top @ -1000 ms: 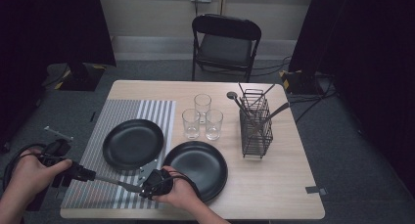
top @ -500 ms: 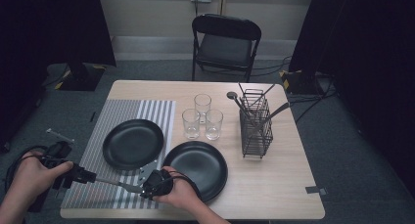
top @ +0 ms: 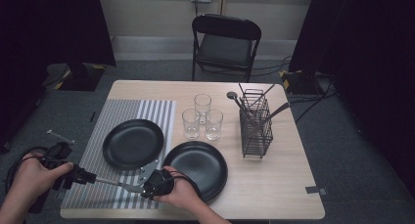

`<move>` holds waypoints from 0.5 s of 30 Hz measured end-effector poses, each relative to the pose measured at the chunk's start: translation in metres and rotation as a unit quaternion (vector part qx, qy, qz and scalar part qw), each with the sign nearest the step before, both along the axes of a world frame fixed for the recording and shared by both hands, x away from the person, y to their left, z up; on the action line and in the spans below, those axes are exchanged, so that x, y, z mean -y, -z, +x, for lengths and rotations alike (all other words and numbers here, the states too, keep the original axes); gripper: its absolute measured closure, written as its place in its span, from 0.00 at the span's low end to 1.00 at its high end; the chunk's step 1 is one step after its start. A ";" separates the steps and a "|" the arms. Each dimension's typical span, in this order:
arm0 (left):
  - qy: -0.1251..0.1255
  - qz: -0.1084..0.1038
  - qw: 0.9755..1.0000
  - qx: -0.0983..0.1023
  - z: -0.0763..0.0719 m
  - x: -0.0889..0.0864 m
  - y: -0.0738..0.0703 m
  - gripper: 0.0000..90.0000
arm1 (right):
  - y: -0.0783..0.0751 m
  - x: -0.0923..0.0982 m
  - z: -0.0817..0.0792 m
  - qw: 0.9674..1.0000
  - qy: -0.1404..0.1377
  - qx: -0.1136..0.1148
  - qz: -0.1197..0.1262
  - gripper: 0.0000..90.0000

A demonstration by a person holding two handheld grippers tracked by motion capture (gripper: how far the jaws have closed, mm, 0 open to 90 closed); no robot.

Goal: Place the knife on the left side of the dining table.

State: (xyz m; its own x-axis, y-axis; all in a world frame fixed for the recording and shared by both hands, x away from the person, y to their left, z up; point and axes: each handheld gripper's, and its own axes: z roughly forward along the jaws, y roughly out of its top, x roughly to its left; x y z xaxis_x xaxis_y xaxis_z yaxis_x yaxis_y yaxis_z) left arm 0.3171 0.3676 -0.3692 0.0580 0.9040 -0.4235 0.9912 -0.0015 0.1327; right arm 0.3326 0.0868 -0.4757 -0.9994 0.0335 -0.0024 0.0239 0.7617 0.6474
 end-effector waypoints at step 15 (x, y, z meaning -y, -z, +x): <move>-0.003 0.003 1.000 0.004 -0.002 -0.002 0.006 0.65 | -0.001 0.001 0.000 1.000 0.001 0.000 0.000 0.83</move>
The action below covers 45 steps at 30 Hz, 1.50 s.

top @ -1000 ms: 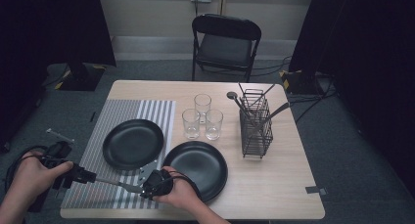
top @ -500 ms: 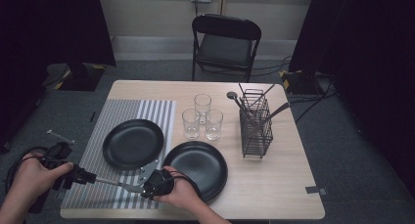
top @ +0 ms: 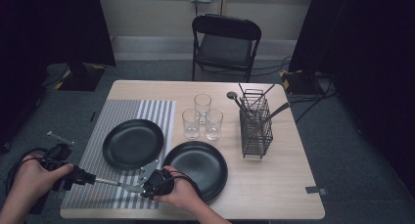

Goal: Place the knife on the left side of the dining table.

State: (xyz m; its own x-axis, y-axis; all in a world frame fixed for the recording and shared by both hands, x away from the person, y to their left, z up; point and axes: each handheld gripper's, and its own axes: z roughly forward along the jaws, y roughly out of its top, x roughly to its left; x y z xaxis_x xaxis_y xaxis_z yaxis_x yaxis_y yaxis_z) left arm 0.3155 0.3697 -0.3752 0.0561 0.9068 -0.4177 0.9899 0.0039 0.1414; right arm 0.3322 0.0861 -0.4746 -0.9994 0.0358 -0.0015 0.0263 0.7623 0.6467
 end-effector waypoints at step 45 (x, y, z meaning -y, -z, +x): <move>0.001 0.023 1.000 -0.003 -0.001 -0.001 0.019 0.60 | 0.006 0.000 -0.002 1.000 0.000 -0.005 -0.009 0.83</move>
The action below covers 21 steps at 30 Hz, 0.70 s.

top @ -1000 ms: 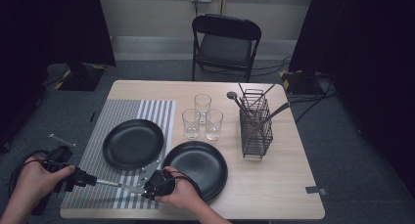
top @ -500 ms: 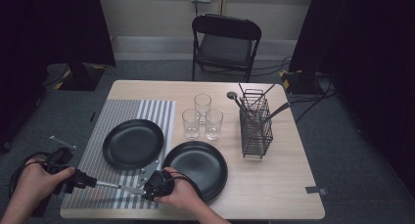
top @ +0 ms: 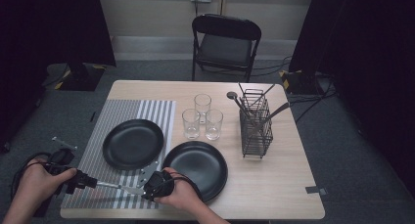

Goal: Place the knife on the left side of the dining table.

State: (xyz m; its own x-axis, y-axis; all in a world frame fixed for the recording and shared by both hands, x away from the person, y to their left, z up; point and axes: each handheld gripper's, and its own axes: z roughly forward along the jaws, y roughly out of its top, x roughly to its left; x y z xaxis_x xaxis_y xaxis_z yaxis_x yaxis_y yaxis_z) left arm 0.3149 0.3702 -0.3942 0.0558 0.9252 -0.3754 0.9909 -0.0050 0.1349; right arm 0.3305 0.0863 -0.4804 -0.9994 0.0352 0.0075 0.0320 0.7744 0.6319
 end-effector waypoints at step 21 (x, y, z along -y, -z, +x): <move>0.009 0.012 1.000 -0.001 0.000 0.000 0.005 0.55 | 0.000 0.000 -0.001 1.000 -0.001 0.005 0.002 0.84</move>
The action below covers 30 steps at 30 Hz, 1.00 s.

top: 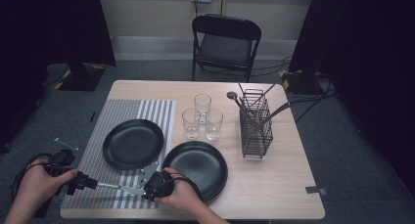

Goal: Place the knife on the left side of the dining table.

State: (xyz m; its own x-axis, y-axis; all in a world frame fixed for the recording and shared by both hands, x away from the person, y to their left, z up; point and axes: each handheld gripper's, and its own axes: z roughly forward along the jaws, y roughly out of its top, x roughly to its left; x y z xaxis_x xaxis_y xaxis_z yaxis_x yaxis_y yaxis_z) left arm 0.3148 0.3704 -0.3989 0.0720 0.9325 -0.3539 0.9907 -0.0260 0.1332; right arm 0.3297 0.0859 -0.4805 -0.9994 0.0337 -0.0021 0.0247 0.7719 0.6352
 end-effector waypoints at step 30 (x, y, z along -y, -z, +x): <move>-0.002 0.002 1.000 -0.006 -0.002 -0.007 0.010 0.51 | -0.001 0.001 0.000 1.000 -0.011 0.004 0.003 0.84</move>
State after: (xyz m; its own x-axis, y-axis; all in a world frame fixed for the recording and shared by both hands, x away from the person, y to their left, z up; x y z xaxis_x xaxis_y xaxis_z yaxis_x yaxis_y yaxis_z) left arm 0.3125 0.3778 -0.4091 0.0640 0.9342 -0.3510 0.9923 -0.0221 0.1221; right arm 0.3294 0.0848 -0.4798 -0.9999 0.0114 -0.0093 0.0029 0.7689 0.6394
